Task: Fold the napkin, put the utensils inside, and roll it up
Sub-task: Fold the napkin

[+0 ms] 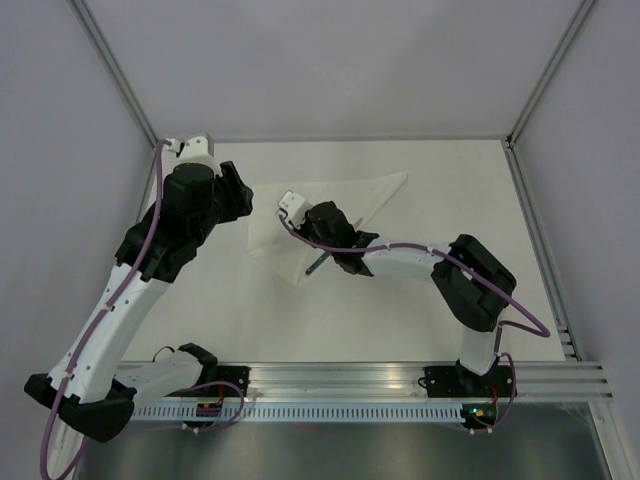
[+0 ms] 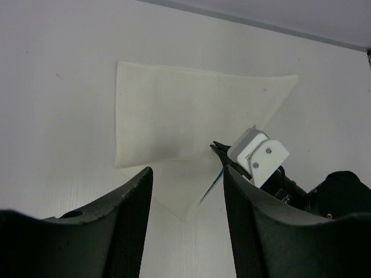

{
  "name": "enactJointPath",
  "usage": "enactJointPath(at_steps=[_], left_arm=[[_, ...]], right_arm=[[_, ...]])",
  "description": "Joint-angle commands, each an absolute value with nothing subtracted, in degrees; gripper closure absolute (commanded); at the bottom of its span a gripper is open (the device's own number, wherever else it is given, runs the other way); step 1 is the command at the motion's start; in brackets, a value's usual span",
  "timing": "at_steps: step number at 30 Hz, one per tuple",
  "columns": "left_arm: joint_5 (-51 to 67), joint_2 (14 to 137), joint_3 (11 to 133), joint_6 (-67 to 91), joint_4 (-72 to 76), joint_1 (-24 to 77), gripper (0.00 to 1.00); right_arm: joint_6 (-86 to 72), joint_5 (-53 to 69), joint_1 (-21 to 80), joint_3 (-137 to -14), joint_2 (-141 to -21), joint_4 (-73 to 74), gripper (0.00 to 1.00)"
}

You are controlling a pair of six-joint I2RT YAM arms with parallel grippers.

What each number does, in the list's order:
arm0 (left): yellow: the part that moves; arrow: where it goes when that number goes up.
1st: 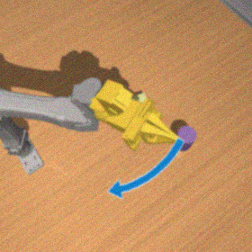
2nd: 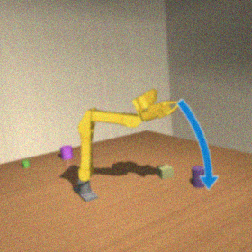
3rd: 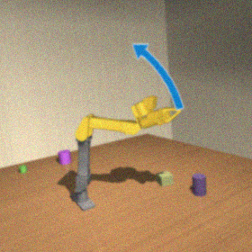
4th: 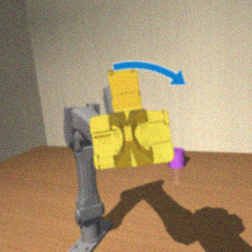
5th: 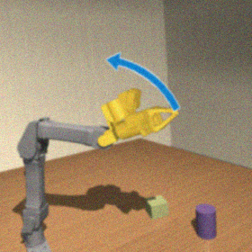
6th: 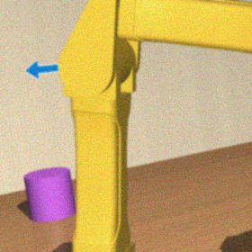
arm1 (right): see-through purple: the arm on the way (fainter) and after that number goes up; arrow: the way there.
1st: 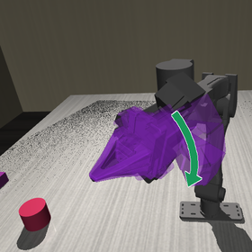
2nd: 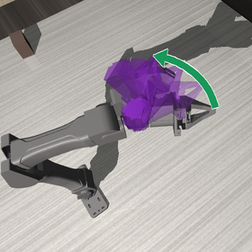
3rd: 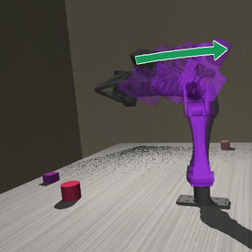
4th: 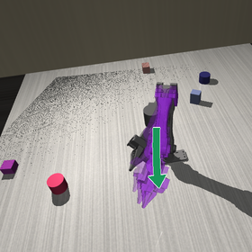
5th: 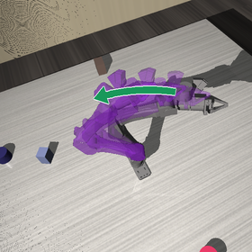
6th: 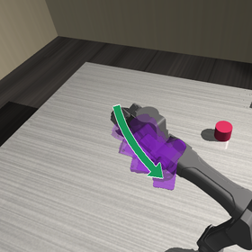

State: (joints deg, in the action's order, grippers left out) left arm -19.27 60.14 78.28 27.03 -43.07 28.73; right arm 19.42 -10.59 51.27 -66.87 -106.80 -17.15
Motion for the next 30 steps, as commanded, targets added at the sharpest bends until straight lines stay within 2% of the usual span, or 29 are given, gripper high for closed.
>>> enactJointPath(at_steps=[1,30], left_arm=[[-15.92,61.78,77.61,24.87,-38.41,28.92,0.42],[-8.00,70.13,70.40,26.45,-28.83,28.92,0.43]], right_arm=[[16.18,-9.76,48.70,-66.97,-105.03,-14.77,1.00],[10.20,-4.84,33.49,-66.80,-108.45,-10.37,1.00]])
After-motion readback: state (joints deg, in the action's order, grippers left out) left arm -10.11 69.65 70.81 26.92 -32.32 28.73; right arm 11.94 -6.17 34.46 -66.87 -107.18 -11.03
